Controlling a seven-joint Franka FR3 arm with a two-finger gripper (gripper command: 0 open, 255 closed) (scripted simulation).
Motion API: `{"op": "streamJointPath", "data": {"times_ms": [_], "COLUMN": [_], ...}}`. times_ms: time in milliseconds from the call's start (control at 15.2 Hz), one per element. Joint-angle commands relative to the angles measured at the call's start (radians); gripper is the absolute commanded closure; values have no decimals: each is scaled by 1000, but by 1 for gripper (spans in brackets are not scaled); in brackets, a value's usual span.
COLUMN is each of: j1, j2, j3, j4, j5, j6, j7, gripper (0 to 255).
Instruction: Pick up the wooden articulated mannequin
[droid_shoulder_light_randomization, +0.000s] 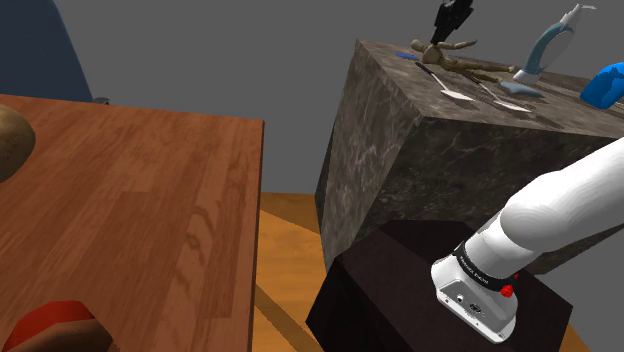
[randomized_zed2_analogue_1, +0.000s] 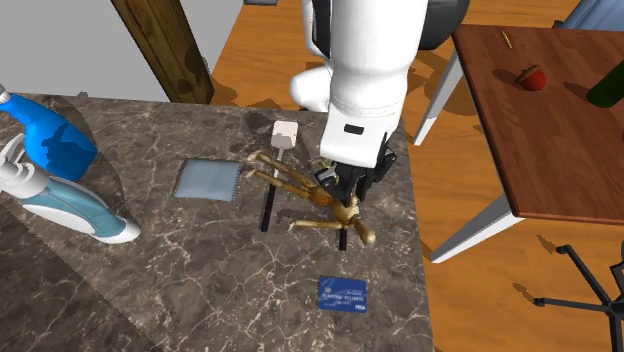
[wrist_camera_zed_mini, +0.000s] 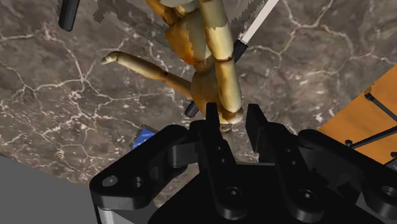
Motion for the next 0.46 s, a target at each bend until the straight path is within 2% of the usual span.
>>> {"op": "streamJointPath", "data": {"times_ms": [0, 264, 396], "j1": [1, 3, 3], "j2": [8, 27, 28], "j3": [1, 0, 0], "j4": [36, 110, 113], "j5": [3, 8, 8], "j6": [-29, -84, -86], "j7": [0, -3, -3], "gripper": [255, 255, 255]}}
